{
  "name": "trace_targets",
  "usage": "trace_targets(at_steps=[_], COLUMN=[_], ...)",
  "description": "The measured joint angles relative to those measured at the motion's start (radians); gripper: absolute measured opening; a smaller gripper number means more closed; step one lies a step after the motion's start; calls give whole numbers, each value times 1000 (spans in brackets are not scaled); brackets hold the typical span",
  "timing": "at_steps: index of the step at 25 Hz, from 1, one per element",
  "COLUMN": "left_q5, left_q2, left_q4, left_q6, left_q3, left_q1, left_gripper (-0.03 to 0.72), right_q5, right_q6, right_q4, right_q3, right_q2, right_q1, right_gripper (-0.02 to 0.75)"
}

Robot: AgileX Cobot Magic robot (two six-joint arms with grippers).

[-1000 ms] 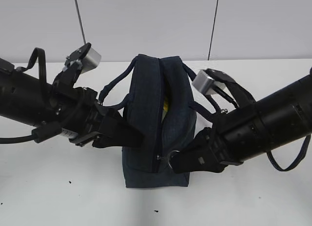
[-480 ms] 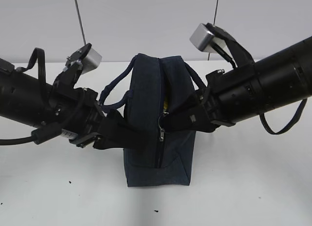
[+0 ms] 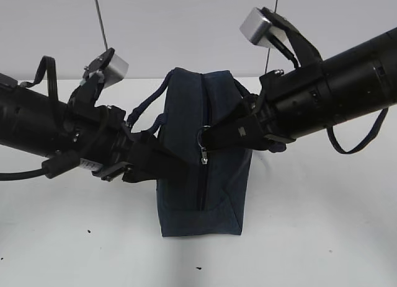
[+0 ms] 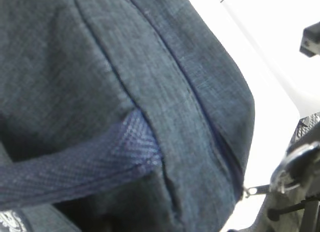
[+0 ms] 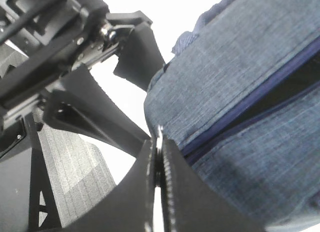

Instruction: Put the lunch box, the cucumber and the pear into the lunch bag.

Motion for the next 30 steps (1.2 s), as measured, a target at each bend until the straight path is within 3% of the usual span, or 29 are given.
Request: trace_targets(at_steps=[7, 15, 30], left_q5=[-17, -31, -32], left_q2=[0, 0, 4], left_q4=[-3, -4, 17], left_q6=[1, 1, 1], left_q3=[0, 0, 0], left_q1=[0, 0, 0], left_gripper=[173, 1, -12], right_q5=[-20, -46, -123], right_q6=[0, 0, 0], right_q4=[-3, -7, 5], right_q3=[-49, -90, -209], right_q2=[0, 27, 113], right_q1=[0, 0, -30], right_gripper=[6, 6, 6])
